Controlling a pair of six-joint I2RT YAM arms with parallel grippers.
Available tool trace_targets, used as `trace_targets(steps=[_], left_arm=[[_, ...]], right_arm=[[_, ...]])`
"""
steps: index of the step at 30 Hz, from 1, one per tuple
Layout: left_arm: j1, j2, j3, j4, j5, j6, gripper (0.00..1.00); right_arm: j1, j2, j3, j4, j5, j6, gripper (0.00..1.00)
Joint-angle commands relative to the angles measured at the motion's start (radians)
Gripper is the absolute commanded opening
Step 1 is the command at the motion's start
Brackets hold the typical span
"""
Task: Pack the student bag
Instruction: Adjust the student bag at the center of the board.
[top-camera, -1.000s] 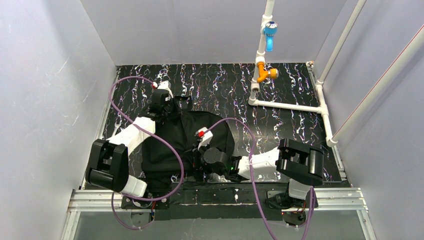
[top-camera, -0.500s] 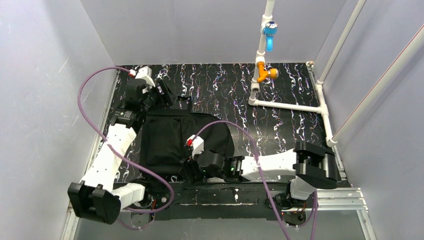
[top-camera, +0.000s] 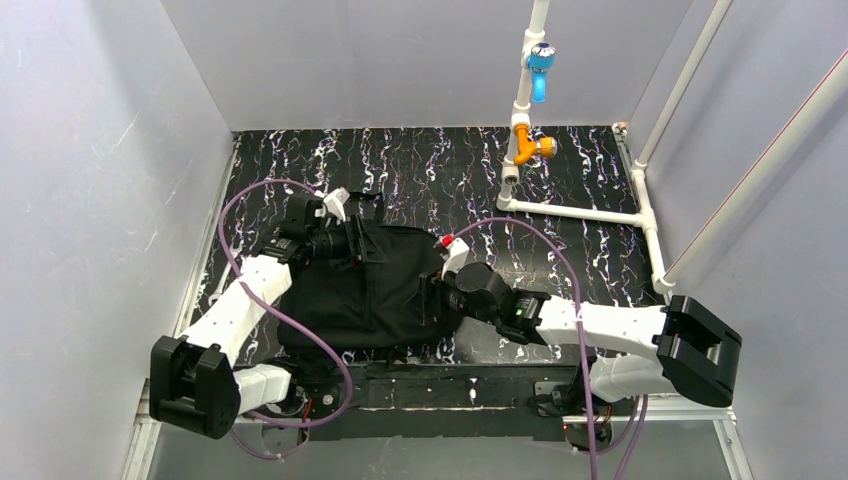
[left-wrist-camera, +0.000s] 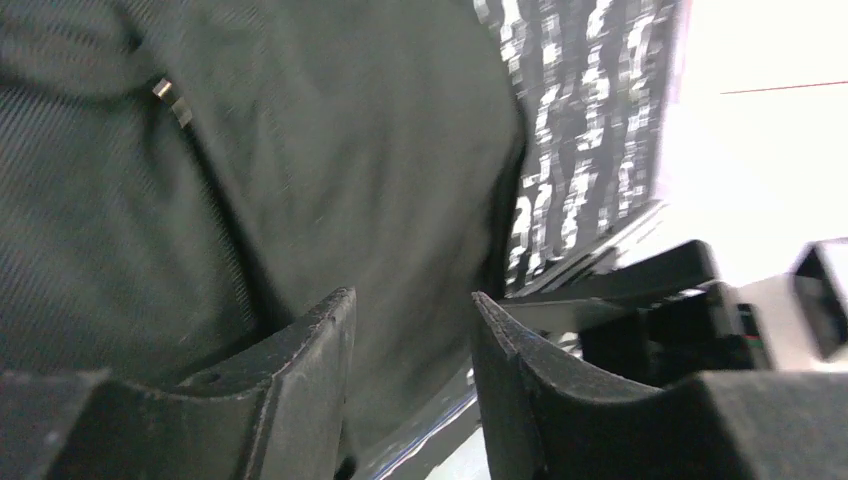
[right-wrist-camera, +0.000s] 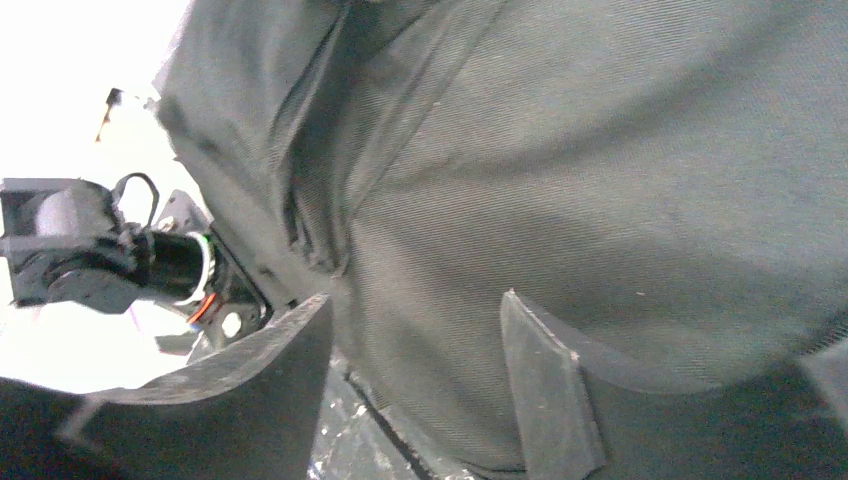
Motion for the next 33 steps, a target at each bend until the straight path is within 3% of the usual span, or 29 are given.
trace_targets(steps=[1, 6, 13, 16, 20, 25, 28, 29, 30, 33], left_arm=[[0.003, -0.070, 0.009, -0.282, -0.140, 0.135, 0.42], [0.025, -0.243, -0.003, -0.388, -0.382, 0.138, 0.43], [0.029, -0.391, 0.018, -0.398, -0.434, 0.131, 0.50], [0.028, -0.348, 0.036, -0.391, -0.353, 0.138, 0.64], [0.028, -0.242, 0.066, -0.353, -0.295, 0.120, 0.65], [0.027, -0.081, 0.054, -0.230, -0.244, 0.102, 0.64], [0.028, 0.036, 0.056, -0.216, -0.220, 0.103, 0.56], [0.029, 0.061, 0.050, -0.208, -0.227, 0.104, 0.49], [0.028, 0.076, 0.037, -0.196, -0.246, 0.102, 0.36], [0.033, 0.079, -0.012, -0.128, -0.256, 0.101, 0.17]], right_arm=[[0.001, 0.030, 0.024, 0.093, -0.142, 0.023, 0.63], [0.002, 0.191, 0.138, 0.158, -0.283, 0.017, 0.44], [0.002, 0.383, 0.328, 0.186, -0.369, 0.016, 0.34], [0.001, 0.421, 0.372, 0.152, -0.328, 0.015, 0.35], [0.020, 0.483, 0.382, 0.190, -0.347, 0.014, 0.32], [0.128, 0.566, 0.425, 0.160, -0.278, -0.027, 0.12], [0.187, 0.561, 0.403, 0.086, -0.102, -0.076, 0.13], [0.202, 0.546, 0.385, 0.068, -0.037, -0.091, 0.16], [0.210, 0.527, 0.364, 0.053, 0.009, -0.107, 0.19], [0.213, 0.445, 0.280, 0.056, 0.055, -0.129, 0.35]])
